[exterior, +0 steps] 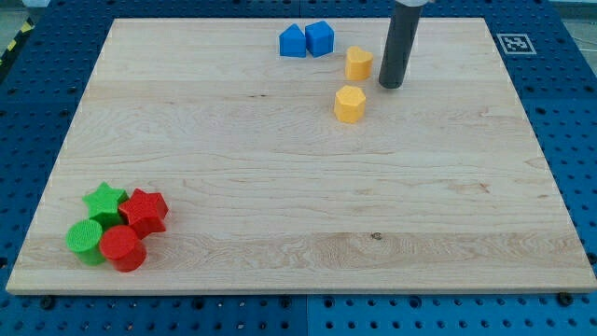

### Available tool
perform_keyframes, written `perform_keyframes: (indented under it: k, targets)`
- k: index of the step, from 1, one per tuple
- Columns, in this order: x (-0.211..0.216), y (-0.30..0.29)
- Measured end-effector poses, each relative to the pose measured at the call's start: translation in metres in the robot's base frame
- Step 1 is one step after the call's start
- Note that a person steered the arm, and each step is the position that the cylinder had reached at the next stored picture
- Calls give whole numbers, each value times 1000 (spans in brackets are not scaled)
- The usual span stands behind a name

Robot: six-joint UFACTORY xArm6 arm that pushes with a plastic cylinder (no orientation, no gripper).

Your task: Push yellow heart to the bottom of the blue cube

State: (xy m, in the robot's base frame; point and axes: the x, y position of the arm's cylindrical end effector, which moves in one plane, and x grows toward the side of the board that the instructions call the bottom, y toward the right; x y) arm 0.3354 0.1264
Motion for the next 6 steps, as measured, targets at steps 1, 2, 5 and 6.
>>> perform_keyframes:
  k: [1, 2, 5, 6]
  targets:
    - [-26, -30]
    - [-32, -36]
    - [-27, -51]
    - [14, -52]
